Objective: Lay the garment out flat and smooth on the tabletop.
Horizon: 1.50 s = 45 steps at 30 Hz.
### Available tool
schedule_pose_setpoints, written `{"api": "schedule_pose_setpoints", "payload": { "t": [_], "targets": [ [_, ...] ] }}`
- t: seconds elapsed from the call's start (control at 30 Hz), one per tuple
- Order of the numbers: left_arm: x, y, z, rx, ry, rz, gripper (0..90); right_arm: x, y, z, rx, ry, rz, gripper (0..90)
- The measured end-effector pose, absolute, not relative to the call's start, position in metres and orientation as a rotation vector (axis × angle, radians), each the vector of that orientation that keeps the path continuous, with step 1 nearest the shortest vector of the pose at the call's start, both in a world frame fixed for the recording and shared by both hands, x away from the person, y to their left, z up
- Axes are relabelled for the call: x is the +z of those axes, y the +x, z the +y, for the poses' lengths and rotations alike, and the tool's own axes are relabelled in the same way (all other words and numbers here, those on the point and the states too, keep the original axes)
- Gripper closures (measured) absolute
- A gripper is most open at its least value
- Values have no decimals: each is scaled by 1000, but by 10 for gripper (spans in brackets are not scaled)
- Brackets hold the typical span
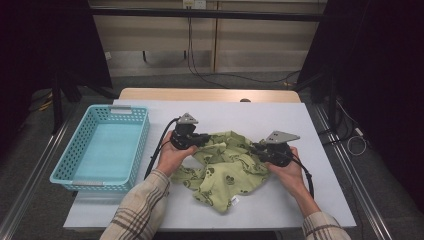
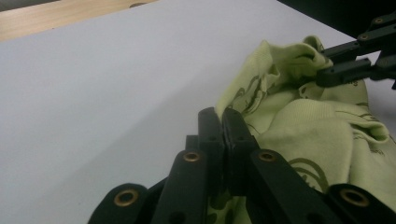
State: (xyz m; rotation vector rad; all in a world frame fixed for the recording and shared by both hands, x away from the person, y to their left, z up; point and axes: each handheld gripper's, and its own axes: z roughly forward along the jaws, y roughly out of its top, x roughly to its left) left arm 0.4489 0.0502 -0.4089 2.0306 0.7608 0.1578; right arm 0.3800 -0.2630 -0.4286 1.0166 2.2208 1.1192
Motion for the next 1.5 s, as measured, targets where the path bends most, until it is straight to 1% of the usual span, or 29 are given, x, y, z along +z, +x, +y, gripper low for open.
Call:
{"api": "schedule_pose_setpoints", "payload": {
  "t": [0.1, 0.17, 0.33, 0.9, 1.33, 1.5],
  "targets": [
    [-406, 447, 51, 161, 2009, 782, 881, -421, 379, -268, 1179, 1028, 2190, 867],
    [-402, 446, 53, 178, 2014, 760, 881, -414, 379, -271, 1197, 1030, 2168, 873],
    [-388, 442, 62, 216, 1984, 741, 882, -399, 380, -272, 1268, 1028, 2118, 876],
    [-343, 437, 88, 319, 1886, 707, 882, -350, 392, -255, 1387, 948, 2031, 877],
    [-296, 436, 92, 382, 1811, 653, 882, -303, 392, -256, 1441, 884, 1954, 880],
    [-270, 434, 97, 401, 1775, 631, 882, -281, 394, -255, 1458, 859, 1928, 880]
  ]
}}
